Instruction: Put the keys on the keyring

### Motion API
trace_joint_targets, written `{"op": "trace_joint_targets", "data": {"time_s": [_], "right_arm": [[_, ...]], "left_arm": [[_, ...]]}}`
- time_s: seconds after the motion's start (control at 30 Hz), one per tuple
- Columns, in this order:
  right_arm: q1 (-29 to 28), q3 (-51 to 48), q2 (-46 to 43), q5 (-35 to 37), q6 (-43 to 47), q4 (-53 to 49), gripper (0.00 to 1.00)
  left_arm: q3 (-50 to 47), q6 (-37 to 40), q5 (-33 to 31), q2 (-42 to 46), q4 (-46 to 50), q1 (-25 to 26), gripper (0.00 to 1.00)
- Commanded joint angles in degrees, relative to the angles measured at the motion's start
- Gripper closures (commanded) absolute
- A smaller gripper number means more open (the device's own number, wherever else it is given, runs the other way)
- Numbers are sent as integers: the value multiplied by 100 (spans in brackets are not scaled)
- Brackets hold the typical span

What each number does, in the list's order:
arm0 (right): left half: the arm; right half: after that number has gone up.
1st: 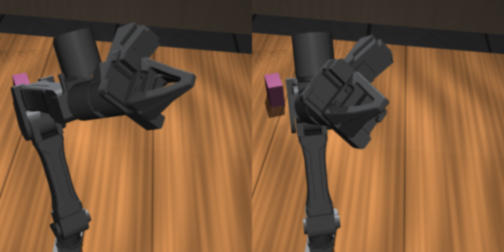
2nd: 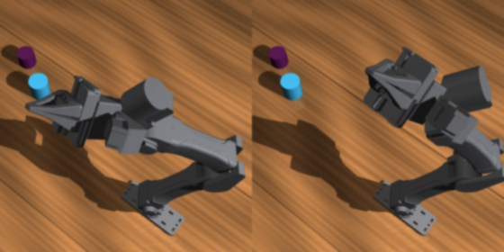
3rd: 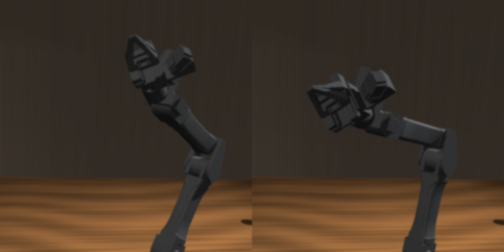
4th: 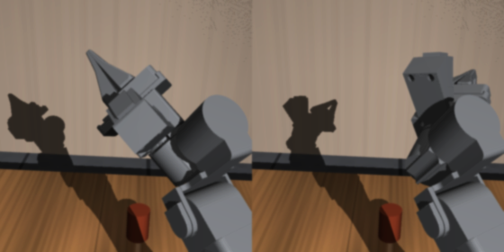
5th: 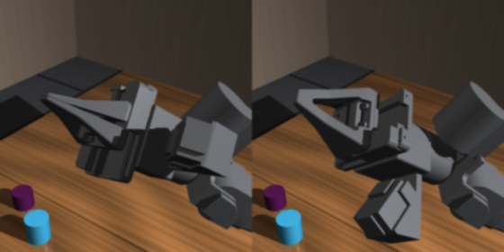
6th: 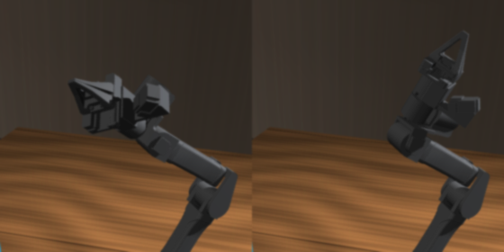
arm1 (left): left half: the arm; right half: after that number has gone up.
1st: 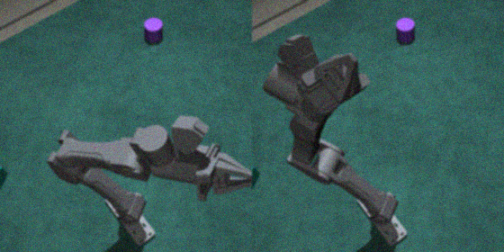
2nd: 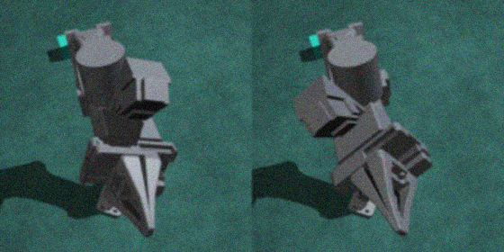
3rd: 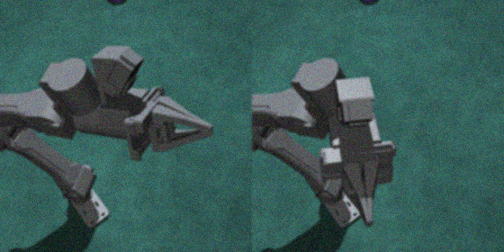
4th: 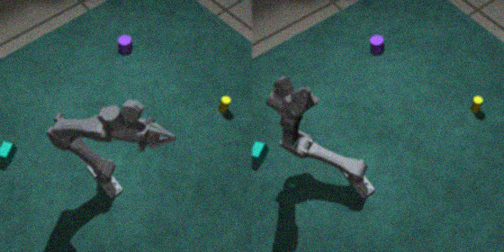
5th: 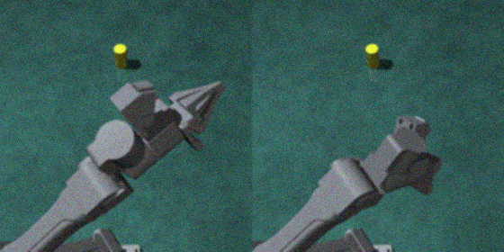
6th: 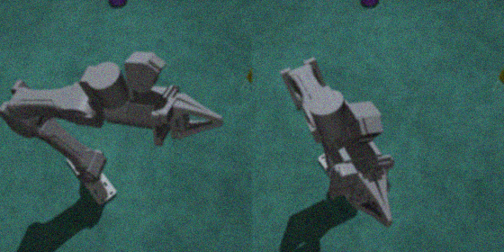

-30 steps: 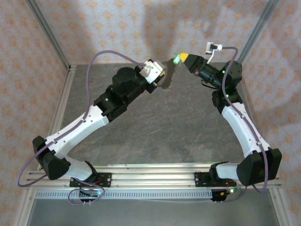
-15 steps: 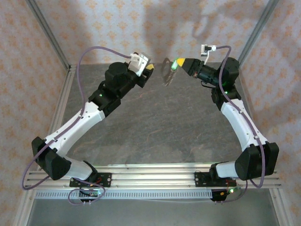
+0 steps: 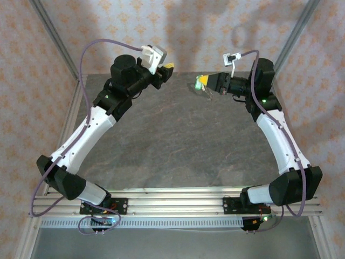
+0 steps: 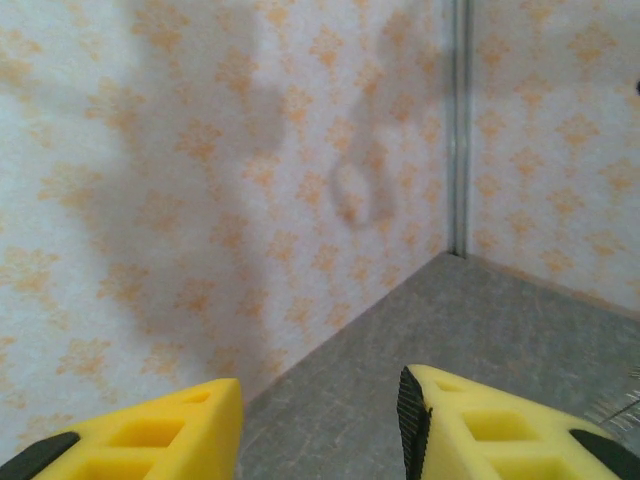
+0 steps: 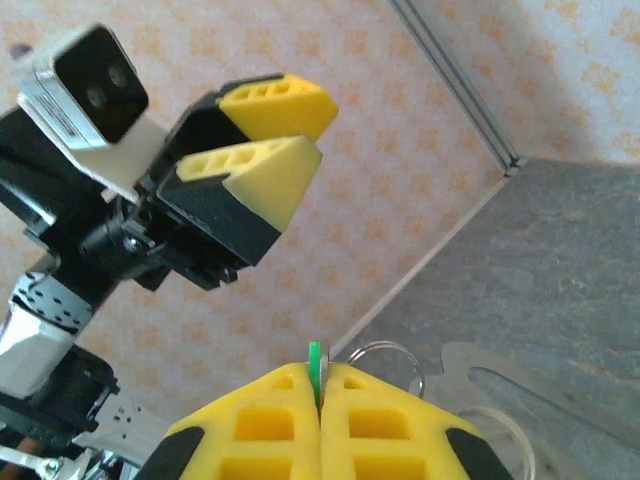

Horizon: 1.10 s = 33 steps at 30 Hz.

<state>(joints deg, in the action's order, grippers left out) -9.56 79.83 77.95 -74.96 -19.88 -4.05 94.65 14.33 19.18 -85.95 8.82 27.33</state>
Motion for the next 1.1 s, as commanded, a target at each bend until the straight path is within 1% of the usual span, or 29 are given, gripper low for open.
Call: {"op": "trace_joint_targets", "data": {"time_s": [0.0, 0.1, 0.3, 0.47, 0.8, 1.07], "right_arm": [[11, 266, 25, -301, 659, -534, 100], [16, 316, 40, -318, 833, -734, 100], [7, 318, 48, -352, 995, -917, 100], [9, 284, 44, -369, 1027, -928, 100], [11, 338, 97, -405, 1160, -1054, 100], [15, 342, 96, -457, 1127, -1032, 100]], "left_arm": [[397, 153, 589, -249, 537, -52, 54], [698, 200, 867, -477, 800, -75, 54], [1305, 291, 1817, -867, 1494, -175, 54], [1396, 255, 2513, -1044, 1789, -184, 54], [979, 250, 2705, -943, 1735, -176, 55], [901, 482, 2582, -936, 1816, -28, 56]]}}
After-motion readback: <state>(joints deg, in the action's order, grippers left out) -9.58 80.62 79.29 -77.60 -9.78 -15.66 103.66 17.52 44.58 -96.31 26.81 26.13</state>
